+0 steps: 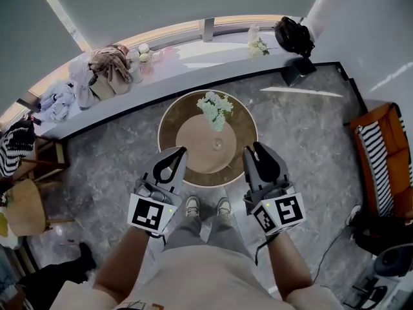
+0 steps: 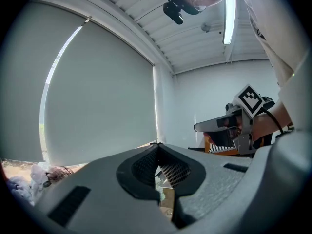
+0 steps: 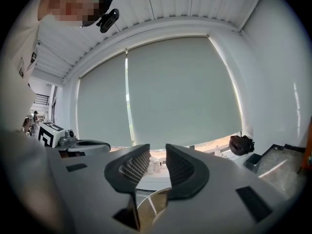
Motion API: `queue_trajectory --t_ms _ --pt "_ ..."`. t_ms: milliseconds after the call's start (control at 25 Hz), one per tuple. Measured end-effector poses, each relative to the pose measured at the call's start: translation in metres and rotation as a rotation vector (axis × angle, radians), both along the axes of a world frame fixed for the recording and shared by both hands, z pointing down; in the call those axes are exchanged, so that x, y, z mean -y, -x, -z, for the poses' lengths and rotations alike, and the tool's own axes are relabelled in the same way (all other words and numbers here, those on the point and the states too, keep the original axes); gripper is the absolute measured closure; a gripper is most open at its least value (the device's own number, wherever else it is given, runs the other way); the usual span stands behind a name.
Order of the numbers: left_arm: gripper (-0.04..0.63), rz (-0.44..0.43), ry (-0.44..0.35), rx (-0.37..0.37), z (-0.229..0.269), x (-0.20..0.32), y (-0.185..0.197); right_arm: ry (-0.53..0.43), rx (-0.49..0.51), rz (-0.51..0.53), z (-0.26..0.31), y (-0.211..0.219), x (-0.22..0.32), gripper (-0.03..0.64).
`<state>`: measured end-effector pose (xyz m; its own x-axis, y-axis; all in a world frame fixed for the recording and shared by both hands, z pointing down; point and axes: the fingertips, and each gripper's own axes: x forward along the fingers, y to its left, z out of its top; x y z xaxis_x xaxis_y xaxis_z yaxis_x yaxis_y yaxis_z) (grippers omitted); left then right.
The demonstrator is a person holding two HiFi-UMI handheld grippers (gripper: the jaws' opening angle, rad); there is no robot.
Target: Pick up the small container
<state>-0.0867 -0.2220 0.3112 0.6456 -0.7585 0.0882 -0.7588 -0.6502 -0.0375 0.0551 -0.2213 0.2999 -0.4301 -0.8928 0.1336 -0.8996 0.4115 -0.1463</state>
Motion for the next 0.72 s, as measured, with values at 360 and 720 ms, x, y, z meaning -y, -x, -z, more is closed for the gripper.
queue_trajectory --t_ms 360,720 --pt "0.588 0.047 0.004 0.0 -0.048 0.032 -0.019 -0.019 0.002 0.049 -0.051 -0.015 0.024 0.427" --pt "0.588 0.028 -0.011 0.033 -0.133 0.049 -0.038 0.019 -0.059 0.118 -0.165 -0.013 0.052 0.365"
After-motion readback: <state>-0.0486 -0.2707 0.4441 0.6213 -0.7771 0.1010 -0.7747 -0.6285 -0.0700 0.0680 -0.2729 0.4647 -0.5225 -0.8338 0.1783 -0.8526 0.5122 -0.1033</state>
